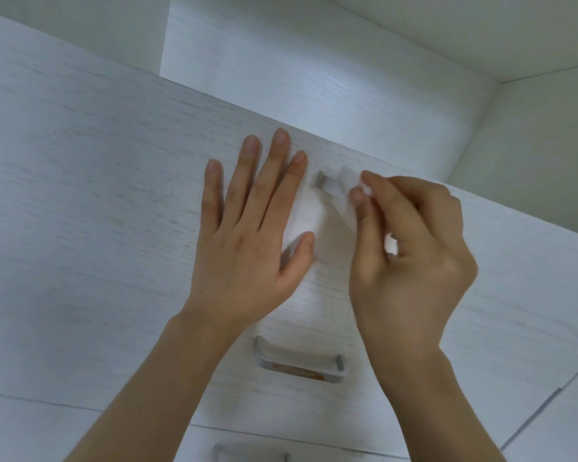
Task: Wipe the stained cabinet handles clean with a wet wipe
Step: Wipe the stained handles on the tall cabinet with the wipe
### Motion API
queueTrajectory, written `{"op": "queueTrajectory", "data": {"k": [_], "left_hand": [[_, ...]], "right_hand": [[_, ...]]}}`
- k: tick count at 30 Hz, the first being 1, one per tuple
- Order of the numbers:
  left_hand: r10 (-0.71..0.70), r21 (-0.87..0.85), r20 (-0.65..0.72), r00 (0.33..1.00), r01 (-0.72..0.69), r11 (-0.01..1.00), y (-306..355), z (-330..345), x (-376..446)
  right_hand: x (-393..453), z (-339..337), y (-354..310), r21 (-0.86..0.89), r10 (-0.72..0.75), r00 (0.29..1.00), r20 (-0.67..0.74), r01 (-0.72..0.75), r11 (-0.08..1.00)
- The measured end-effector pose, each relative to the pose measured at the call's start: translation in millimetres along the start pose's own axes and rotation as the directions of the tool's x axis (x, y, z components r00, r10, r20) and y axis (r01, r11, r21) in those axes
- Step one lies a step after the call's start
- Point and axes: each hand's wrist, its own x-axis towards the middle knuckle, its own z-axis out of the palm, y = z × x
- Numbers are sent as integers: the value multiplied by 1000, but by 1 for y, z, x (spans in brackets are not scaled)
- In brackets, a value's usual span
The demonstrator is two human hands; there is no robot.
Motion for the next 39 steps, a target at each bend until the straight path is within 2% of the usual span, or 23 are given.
{"op": "queueTrajectory", "data": {"k": [3, 6, 11, 15, 20, 27, 32, 39], "left_hand": [[-3, 3, -5, 1000, 3, 1000, -1, 0, 0], [1, 8, -8, 1000, -1, 1000, -1, 1, 0], [0, -1, -2, 1000, 0, 1000, -1, 0, 0], [1, 12, -14, 1000, -1, 1000, -1, 1, 0], [4, 8, -11, 1000, -4, 1000, -2, 1, 0], [0, 5, -50, 999, 1, 1000, -1, 6, -1], [22, 11, -42, 999, -22, 1000, -3, 4, -2], [23, 8, 17, 1000, -23, 1000, -3, -2, -1]], "right_hand": [[8, -1, -3, 53, 69, 998, -5, -69, 996], [8, -1, -5, 8, -8, 1000, 28, 7, 1000], [5, -12, 7, -108, -126, 978, 166, 145, 984], [7, -2, 2, -103, -171, 970, 175, 190, 976], [6, -6, 4, -118, -126, 983, 131, 142, 983], [14, 8, -16, -29, -126, 966, 224, 136, 990], [12, 9, -13, -64, -130, 968, 213, 146, 987], [-1, -18, 27, -198, -79, 993, 83, 94, 976]]}}
